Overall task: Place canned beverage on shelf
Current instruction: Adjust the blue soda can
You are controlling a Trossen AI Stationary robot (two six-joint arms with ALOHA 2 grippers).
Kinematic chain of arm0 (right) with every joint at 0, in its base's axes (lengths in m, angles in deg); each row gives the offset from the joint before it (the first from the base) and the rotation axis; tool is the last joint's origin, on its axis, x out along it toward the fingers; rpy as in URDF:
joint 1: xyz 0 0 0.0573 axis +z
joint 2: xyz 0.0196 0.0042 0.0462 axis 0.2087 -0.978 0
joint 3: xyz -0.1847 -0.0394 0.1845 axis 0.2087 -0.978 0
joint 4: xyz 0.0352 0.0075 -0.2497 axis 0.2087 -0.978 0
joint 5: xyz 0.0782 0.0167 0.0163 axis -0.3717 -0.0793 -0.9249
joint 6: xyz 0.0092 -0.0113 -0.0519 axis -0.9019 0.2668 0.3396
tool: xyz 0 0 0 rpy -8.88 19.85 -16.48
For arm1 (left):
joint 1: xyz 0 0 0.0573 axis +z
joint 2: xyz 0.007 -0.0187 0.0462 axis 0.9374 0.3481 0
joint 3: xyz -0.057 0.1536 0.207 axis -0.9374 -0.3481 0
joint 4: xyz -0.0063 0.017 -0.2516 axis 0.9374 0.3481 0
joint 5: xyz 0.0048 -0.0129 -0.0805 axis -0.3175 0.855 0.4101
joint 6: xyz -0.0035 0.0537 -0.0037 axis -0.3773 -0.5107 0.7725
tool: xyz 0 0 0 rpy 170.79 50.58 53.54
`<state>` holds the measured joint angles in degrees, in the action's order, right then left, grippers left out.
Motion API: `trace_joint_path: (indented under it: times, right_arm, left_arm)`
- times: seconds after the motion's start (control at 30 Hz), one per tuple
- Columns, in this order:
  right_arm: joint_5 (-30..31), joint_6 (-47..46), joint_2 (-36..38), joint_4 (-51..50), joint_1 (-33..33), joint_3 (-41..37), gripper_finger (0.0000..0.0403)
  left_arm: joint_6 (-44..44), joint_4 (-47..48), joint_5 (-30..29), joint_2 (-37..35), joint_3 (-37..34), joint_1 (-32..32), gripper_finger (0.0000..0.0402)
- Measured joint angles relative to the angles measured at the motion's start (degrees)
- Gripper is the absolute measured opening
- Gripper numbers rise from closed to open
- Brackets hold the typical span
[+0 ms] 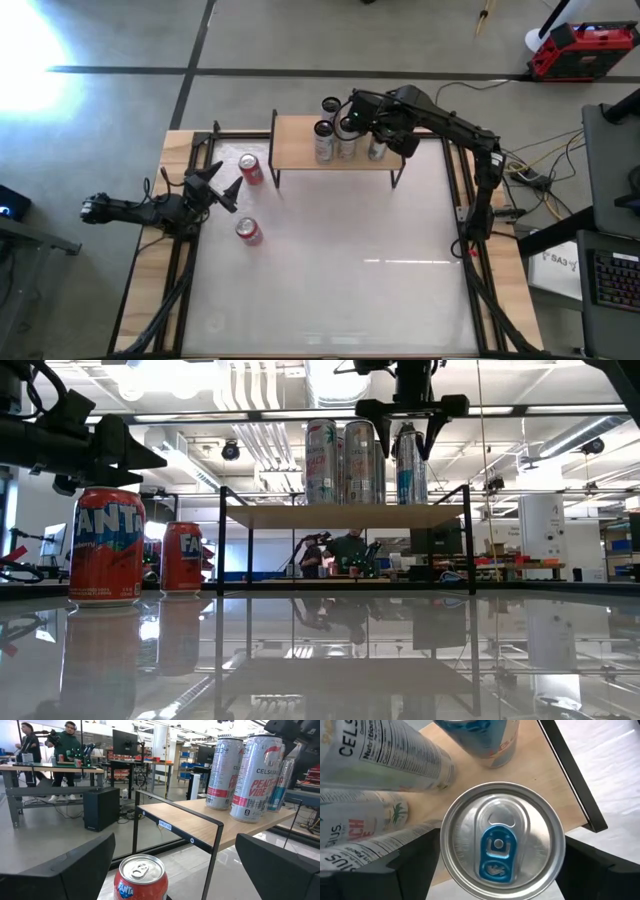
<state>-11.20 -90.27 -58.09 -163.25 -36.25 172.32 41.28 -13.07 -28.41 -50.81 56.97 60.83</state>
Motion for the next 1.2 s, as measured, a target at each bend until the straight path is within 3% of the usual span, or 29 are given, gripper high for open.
trace_joint_path:
  times: [0.4, 0.8, 1.0, 1.2]
  right_arm:
    - [0.17, 1.71, 0.11, 0.02, -0.11, -0.1, 0.0317]
    - [-0.31, 11.81, 0.87, 0.04, -0.09, -0.15, 0.0295]
    - [1.07, 10.92, 1.05, 0.05, -0.09, -0.83, 0.0289]
    - [1.32, 9.24, 1.07, 0.14, -0.1, -2.25, 0.0255]
  left_arm:
    - [0.0, 0.0, 0.0, 0.0, 0.0, 0.01, 0.0398]
    - [0.02, 0.0, -0.02, -0.02, 0.0, 0.0, 0.0398]
    - [0.01, 0.0, -0.02, -0.02, 0.0, 0.0, 0.0398]
    - [0.01, 0.0, -0.02, -0.01, 0.0, 0.02, 0.0398]
